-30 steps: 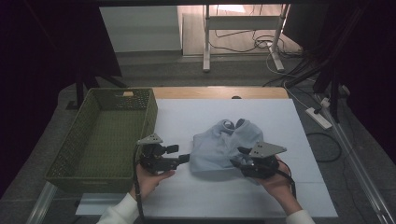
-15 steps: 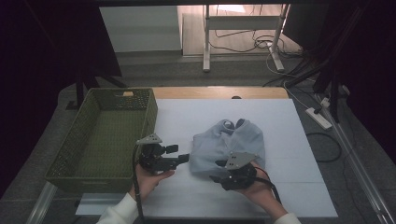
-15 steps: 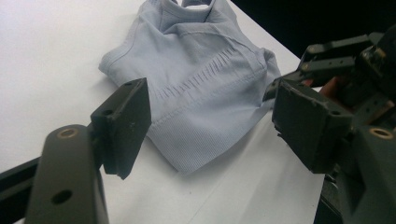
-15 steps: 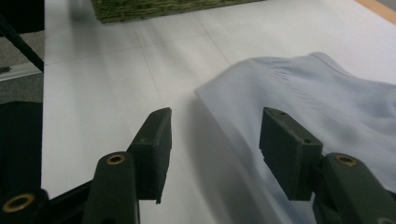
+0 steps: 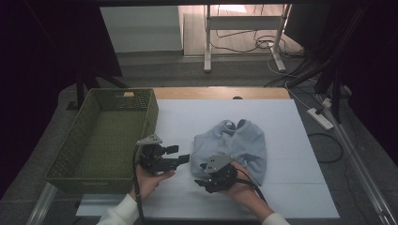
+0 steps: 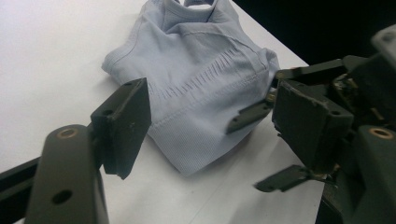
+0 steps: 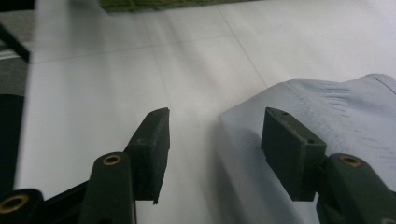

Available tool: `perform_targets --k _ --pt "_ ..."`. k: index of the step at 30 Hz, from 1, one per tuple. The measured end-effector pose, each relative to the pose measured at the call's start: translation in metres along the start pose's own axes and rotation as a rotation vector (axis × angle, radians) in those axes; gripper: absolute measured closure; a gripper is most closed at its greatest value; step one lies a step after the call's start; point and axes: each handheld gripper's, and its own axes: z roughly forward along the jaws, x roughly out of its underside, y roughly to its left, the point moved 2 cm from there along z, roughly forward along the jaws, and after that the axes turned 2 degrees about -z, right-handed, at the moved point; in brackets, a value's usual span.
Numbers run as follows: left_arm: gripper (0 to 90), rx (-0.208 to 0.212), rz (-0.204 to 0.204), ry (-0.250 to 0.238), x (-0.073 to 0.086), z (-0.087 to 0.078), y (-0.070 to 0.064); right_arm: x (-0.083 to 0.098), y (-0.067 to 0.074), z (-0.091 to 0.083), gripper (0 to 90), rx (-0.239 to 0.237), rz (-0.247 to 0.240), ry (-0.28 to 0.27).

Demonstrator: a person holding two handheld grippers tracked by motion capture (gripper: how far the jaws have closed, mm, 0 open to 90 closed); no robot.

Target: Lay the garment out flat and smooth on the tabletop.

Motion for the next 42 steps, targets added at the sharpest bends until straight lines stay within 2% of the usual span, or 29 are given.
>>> perform_targets --k 5,10,22,26,28,34,37,42 --pt "27.8 0.002 0.002 0.002 0.000 0.001 -0.001 0.001 -0.008 0.012 40.5 0.050 -0.003 0.030" --pt "27.8 0.001 0.000 0.000 0.000 0.000 -0.001 0.005 -0.016 0.019 39.7 0.051 0.024 0.056" --pt "27.6 0.003 0.003 0.005 0.000 0.000 -0.001 0.012 -0.022 0.036 39.8 0.041 0.046 0.114" --pt "27.6 0.002 0.000 0.004 0.000 0.000 0.000 0.013 -0.027 0.040 40.6 0.035 0.084 0.119" --pt "27.6 0.002 -0.001 0.003 0.000 -0.001 0.000 0.012 -0.029 0.040 43.4 0.038 0.095 0.123" --pt "27.6 0.003 0.005 0.004 0.000 -0.001 -0.001 0.013 -0.037 0.038 70.1 0.072 0.115 0.133" --pt "27.6 0.003 0.005 0.006 0.000 0.000 -0.001 0.013 -0.039 0.036 80.8 0.075 0.102 0.136" --pt "27.6 0.005 0.005 0.008 0.000 0.001 -0.002 0.012 -0.039 0.034 83.7 0.066 0.089 0.149"
